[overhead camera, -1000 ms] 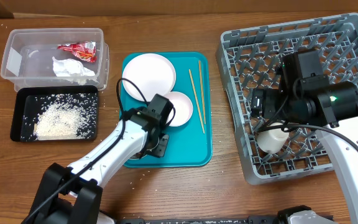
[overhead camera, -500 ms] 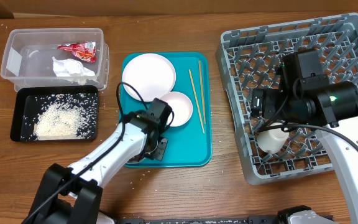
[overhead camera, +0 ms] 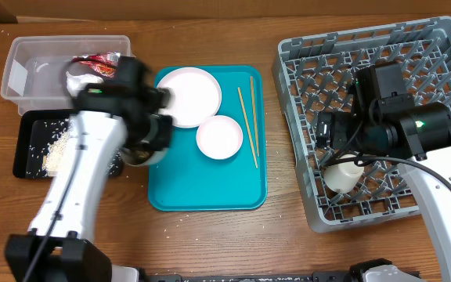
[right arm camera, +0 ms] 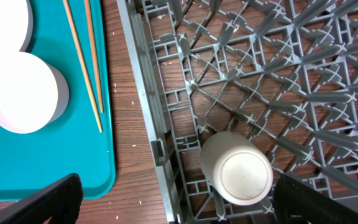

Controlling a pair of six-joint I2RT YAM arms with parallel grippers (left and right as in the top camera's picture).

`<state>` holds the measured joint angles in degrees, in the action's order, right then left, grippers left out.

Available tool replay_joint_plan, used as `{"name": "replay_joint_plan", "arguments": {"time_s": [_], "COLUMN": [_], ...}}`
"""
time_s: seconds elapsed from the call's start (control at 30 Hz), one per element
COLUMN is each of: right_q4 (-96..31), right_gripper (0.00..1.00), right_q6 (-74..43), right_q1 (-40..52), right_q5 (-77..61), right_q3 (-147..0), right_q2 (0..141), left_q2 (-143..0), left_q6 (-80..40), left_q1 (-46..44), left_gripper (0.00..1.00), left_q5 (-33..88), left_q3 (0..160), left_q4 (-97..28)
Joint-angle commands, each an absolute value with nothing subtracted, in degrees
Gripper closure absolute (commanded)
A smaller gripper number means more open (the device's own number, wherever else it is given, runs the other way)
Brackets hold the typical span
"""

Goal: Sort waste into correct bins and load items into the dishwasher
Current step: 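Grasp the grey bowl and tip its scraps onto the black tray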

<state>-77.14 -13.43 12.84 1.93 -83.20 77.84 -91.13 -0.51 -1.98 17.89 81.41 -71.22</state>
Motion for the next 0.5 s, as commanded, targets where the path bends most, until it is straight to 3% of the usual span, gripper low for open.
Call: {"name": "replay_joint_plan", "arguments": {"time_s": [0.0,0.17,0.47], "right_q4": [-76.79,-76.82,-76.82], "right_gripper": [0.00,0.00,0.00], "right_q6": [-13.02,-13.04,-13.02], "right_q1": [13.06,13.06,13.06], "right_q5": [2.52,2.52,2.52], "right_q3": [-83.20,-83.20,-83.20], "right_q2": [77.91,77.91,77.91], "left_q2": [-91.24,-96.05,-112.33], "left_q6": [11.18,26.15,28.32], "left_q1": [9.69,28.56,40.18], "left_gripper": [0.96,0.96,0.96], "left_q5": [32.88,54.13,78.43], "left_q3": [80.36,76.20,76.01], "left_q4": [-71.70,-71.88,-73.30]}}
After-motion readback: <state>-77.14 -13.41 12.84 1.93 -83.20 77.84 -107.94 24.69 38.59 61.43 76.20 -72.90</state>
